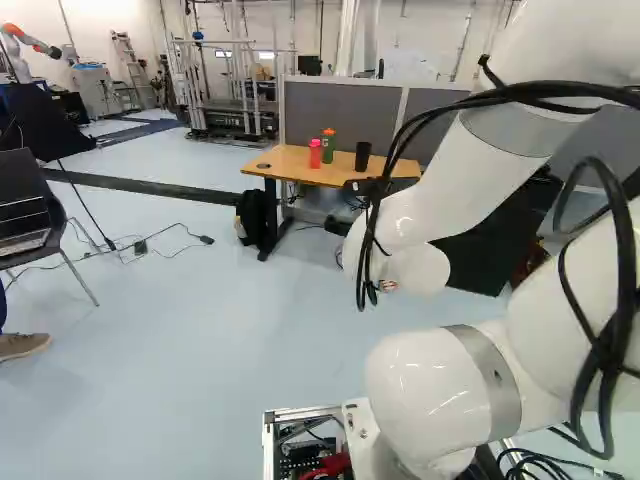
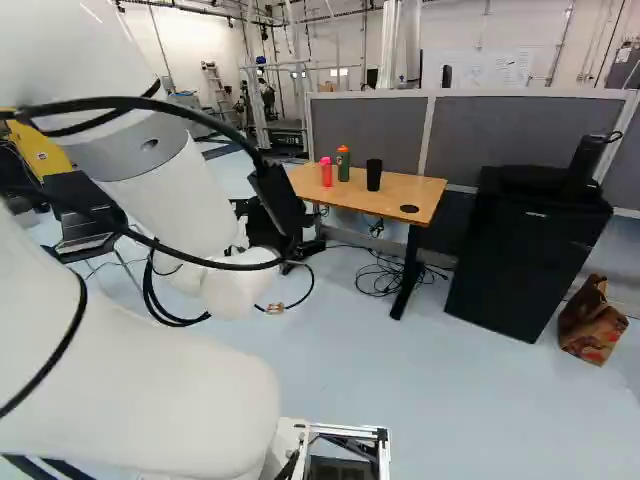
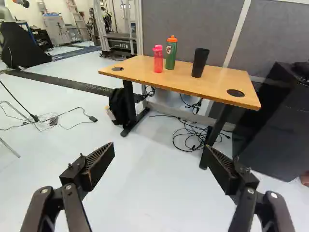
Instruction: Pick up the green bottle from the table
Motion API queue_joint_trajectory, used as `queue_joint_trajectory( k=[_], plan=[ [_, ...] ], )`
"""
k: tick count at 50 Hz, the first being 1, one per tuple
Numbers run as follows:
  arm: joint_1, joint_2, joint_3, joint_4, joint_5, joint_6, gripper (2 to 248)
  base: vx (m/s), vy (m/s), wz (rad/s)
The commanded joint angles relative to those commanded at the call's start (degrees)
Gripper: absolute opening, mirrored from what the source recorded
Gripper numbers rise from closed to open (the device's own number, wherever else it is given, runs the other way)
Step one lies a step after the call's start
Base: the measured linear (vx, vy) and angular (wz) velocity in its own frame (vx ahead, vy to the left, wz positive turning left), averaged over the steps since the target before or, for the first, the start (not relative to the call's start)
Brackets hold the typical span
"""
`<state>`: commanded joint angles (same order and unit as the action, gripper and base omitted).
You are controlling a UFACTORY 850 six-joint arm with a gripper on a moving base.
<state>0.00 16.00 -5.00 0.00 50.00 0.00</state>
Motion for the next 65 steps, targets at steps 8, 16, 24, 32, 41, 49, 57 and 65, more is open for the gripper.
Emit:
queue_joint_trajectory(
  k=[8, 16, 24, 32, 41, 49, 57, 65],
  plan=[
    [0.0, 0.0, 0.0, 0.0, 0.0, 0.0, 247, 0.053, 0.014, -0.06],
    [0.0, 0.0, 0.0, 0.0, 0.0, 0.0, 247, 0.168, 0.126, -0.049],
    [0.0, 0.0, 0.0, 0.0, 0.0, 0.0, 247, 0.224, 0.172, -0.035],
    [0.0, 0.0, 0.0, 0.0, 0.0, 0.0, 247, 0.249, 0.185, -0.041],
    [0.0, 0.0, 0.0, 0.0, 0.0, 0.0, 247, 0.257, 0.16, -0.036],
    [0.0, 0.0, 0.0, 0.0, 0.0, 0.0, 247, 0.271, 0.156, -0.042],
    [0.0, 0.0, 0.0, 0.0, 0.0, 0.0, 247, 0.279, 0.133, -0.036],
    [0.0, 0.0, 0.0, 0.0, 0.0, 0.0, 247, 0.281, 0.108, -0.104]
  ],
)
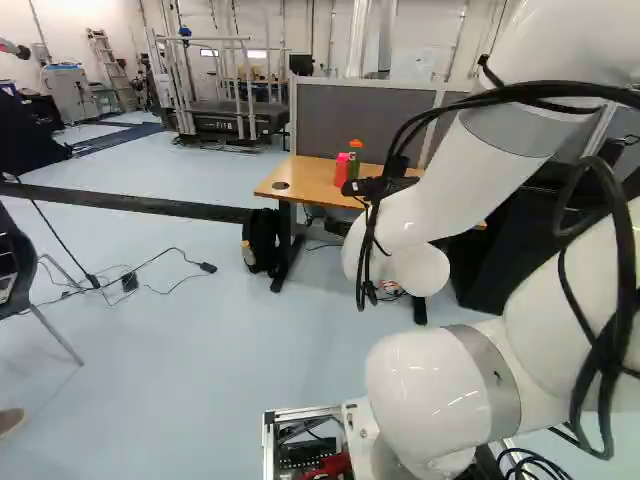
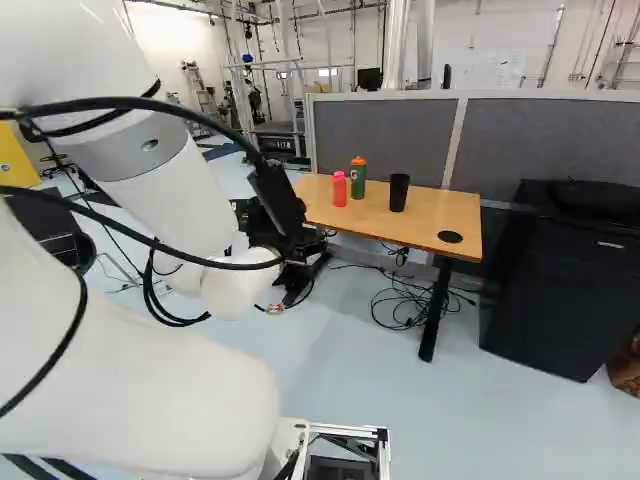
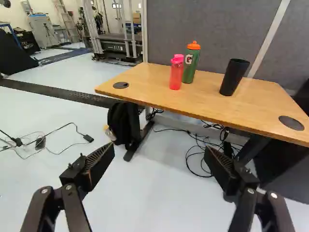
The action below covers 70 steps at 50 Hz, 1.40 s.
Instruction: Pick up the green bottle from the table
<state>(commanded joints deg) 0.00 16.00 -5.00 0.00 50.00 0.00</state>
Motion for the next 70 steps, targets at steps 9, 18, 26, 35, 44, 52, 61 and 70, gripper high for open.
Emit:
queue_joint_trajectory(
  k=[9, 18, 26, 35, 44, 52, 61, 70],
  plan=[
    [0.0, 0.0, 0.0, 0.0, 0.0, 0.0, 247, 0.28, 0.06, -0.211],
    [0.0, 0.0, 0.0, 0.0, 0.0, 0.0, 247, 0.263, 0.038, -0.2],
    [0.0, 0.0, 0.0, 0.0, 0.0, 0.0, 247, 0.264, 0.039, -0.195],
    [0.0, 0.0, 0.0, 0.0, 0.0, 0.0, 247, 0.261, 0.042, -0.199],
    [0.0, 0.0, 0.0, 0.0, 0.0, 0.0, 247, 0.261, 0.039, -0.197],
    [0.0, 0.0, 0.0, 0.0, 0.0, 0.0, 247, 0.266, 0.076, -0.097],
    [1.24, -4.82, -4.16, 0.0, 0.0, 0.0, 247, 0.112, 0.04, 0.009],
    [1.99, -7.77, -6.84, 0.0, 0.0, 0.0, 247, 0.002, 0.003, -0.001]
  ],
)
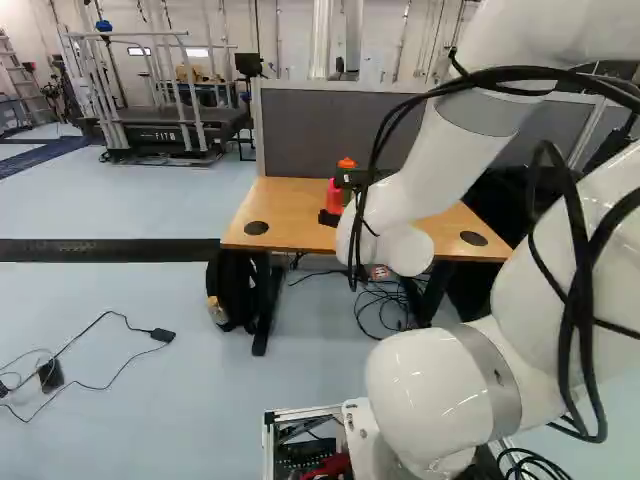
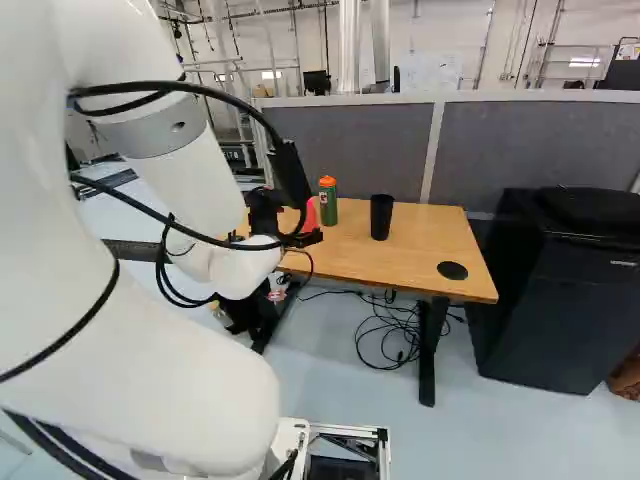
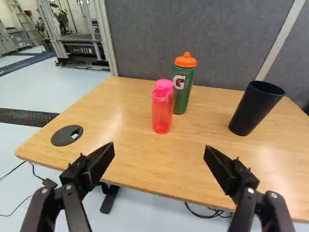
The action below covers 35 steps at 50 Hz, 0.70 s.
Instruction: Pick up the green bottle from the table
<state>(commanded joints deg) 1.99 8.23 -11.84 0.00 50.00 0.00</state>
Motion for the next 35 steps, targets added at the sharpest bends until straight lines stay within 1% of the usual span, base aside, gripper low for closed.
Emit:
queue_joint_trajectory(
  k=[9, 35],
  plan=[
    [0.42, -2.35, -2.67, 0.0, 0.0, 0.0, 247, 0.0, 0.0, 0.0],
    [0.39, -6.37, -10.32, 0.0, 0.0, 0.0, 247, 0.0, 0.0, 0.0]
  ],
)
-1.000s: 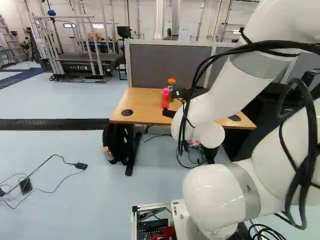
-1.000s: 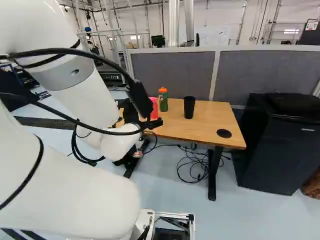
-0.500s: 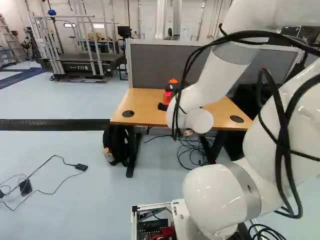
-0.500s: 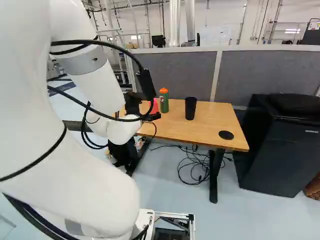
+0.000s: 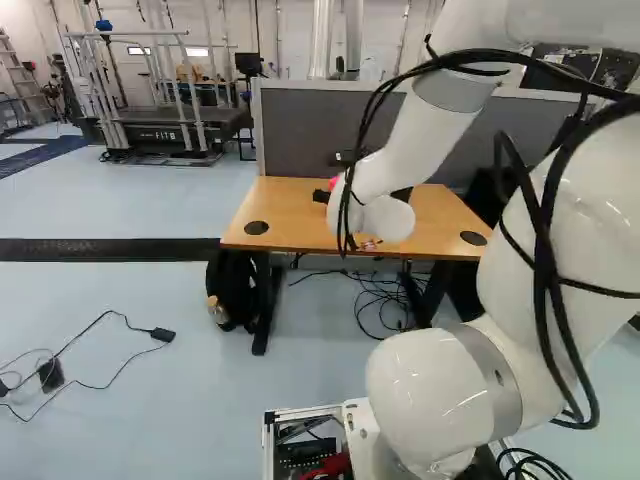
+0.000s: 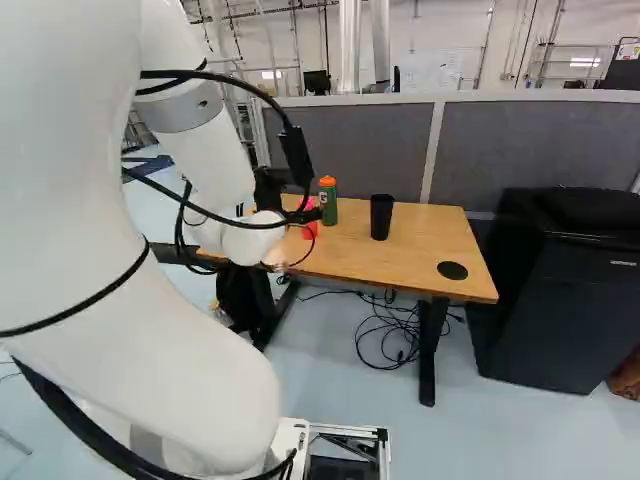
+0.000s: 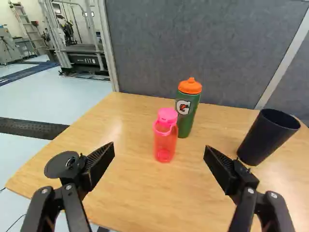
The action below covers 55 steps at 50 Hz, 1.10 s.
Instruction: Pick up the green bottle from the table
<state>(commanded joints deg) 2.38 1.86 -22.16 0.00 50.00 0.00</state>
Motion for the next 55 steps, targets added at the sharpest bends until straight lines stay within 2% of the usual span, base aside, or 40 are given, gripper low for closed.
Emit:
queue_joint_trajectory(
  k=[39, 55],
  plan=[
    [-0.29, -6.47, -12.16, 0.0, -0.07, 0.0, 247, 0.0, 0.0, 0.0],
    [-0.77, -9.3, -17.37, 1.08, -3.79, 0.0, 247, 0.0, 0.0, 0.0]
  ],
)
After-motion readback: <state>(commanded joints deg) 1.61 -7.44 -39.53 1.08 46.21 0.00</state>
